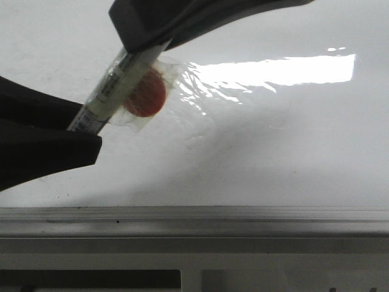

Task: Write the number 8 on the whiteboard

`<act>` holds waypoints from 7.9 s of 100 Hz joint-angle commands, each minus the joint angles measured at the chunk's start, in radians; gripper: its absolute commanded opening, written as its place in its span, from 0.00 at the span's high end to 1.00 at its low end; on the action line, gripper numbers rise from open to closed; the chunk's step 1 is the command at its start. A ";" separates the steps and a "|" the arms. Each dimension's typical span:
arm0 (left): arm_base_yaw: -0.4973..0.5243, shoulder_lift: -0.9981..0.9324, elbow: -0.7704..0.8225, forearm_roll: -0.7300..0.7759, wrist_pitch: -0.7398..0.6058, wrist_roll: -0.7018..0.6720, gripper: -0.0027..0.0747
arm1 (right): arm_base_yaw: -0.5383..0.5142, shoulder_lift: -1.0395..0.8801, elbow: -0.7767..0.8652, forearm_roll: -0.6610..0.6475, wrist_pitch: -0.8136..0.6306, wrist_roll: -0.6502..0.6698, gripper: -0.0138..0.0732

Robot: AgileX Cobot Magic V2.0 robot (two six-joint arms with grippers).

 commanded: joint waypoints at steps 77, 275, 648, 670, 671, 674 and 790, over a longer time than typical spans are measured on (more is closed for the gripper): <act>0.063 -0.515 -0.030 -0.395 0.292 -0.002 0.63 | -0.230 -0.038 -0.273 0.001 0.144 0.010 0.89; -0.080 -0.324 -0.030 -0.259 0.220 -0.036 0.63 | -0.053 0.074 -0.359 -0.194 0.333 0.244 0.89; -0.121 -0.832 0.215 -1.121 0.382 0.154 0.99 | 0.051 -0.978 0.446 -0.412 0.071 0.331 0.91; -0.121 -0.832 0.221 -1.121 0.382 0.154 0.99 | 0.051 -0.998 0.460 -0.412 0.077 0.331 0.91; -0.121 -0.832 0.221 -1.121 0.382 0.154 0.99 | 0.051 -0.998 0.460 -0.412 0.077 0.331 0.91; -0.121 -0.832 0.221 -1.121 0.382 0.154 0.99 | 0.051 -0.998 0.460 -0.412 0.077 0.331 0.91; 0.714 -1.042 0.260 -0.511 0.570 -0.117 0.99 | 0.051 -0.998 0.460 -0.412 0.077 0.331 0.91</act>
